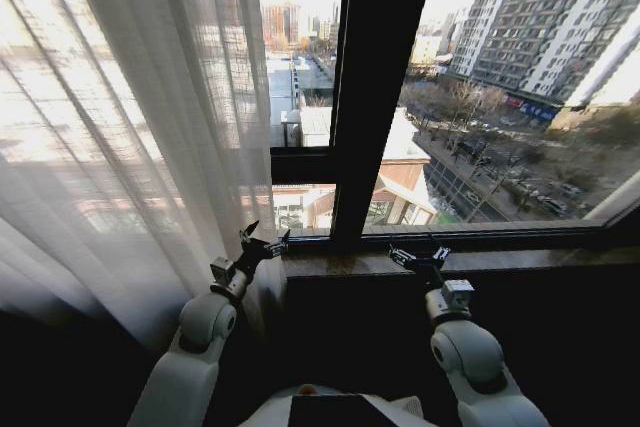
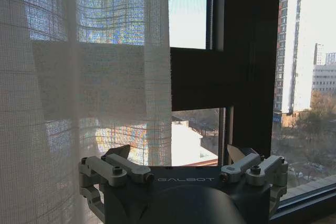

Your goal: Open the curtains by pulling them apart, changing their state from closed to fully open.

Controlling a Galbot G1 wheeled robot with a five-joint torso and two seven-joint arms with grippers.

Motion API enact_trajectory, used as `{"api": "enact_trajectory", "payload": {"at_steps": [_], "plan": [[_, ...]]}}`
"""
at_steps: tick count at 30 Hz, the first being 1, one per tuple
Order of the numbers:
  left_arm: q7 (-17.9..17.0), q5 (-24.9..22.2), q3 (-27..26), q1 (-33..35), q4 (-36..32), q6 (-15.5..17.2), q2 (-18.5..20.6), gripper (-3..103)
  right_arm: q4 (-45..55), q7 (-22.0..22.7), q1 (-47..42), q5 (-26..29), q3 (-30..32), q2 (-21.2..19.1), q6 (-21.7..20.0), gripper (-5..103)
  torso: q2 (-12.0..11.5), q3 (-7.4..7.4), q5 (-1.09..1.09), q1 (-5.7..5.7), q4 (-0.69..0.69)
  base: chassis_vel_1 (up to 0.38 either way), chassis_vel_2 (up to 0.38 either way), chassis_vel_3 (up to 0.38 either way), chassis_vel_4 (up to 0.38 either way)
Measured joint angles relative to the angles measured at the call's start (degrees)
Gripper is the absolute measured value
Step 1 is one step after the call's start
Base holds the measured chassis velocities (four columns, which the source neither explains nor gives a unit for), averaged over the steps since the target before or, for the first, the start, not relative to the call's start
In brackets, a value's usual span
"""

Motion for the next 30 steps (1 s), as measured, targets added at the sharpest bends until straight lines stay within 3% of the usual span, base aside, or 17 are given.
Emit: {"api": "enact_trajectory", "payload": {"at_steps": [10,12,15,19,21,23,24,27,30], "plan": [[0.00,-0.40,-3.93,-1.04,1.66,-0.13,1.45,103,-0.54,0.06,0.35,-0.85,-1.02,1.13,0.12,100,0.00,0.00,-0.01,0.00,0.01,0.000,0.000,0.000,0.000],[-0.01,-0.66,-4.19,-1.21,1.88,-0.17,1.55,100,-0.60,0.06,0.42,-0.93,-1.10,1.13,0.13,100,0.00,0.00,-0.01,0.00,0.00,0.000,0.000,0.000,0.000],[0.00,-1.93,-5.24,-1.54,2.34,-0.29,1.88,84,-0.65,0.08,0.58,-1.01,-1.27,1.11,0.15,100,0.00,0.00,-0.01,0.00,0.00,0.000,0.000,0.000,0.000],[0.00,-2.51,-5.71,-1.54,2.45,-0.43,2.17,79,-0.66,0.09,0.58,-1.01,-1.31,1.08,0.17,100,0.00,0.00,-0.01,0.00,0.01,0.000,0.000,0.000,0.000],[0.00,-3.45,-6.22,-1.47,2.41,-0.59,2.53,63,-0.66,0.11,0.57,-1.01,-1.32,0.98,0.20,100,0.00,0.00,-0.01,0.00,0.00,0.000,0.000,0.000,0.000],[0.00,-3.64,-6.34,-1.42,2.32,-0.67,2.62,63,-0.66,0.12,0.57,-1.01,-1.31,0.92,0.22,100,0.00,0.00,-0.01,0.00,0.00,0.000,0.000,0.000,0.000],[0.00,-4.06,-6.56,-1.27,2.15,-0.80,2.81,52,-0.66,0.14,0.56,-1.01,-1.26,0.75,0.24,100,0.00,0.00,-0.01,0.00,0.00,0.000,0.000,0.000,0.000],[0.00,-4.62,-6.80,-1.08,1.85,-0.90,2.93,46,-0.67,0.17,0.57,-1.01,-1.19,0.53,0.25,100,0.00,0.00,-0.01,0.00,0.00,0.000,0.000,0.000,0.000],[0.00,-5.24,-7.42,-0.45,1.26,-0.98,3.15,30,-0.73,0.24,0.86,-0.93,-1.16,0.29,0.28,100,0.00,0.00,-0.01,0.00,0.00,0.000,0.000,0.000,0.000]]}}
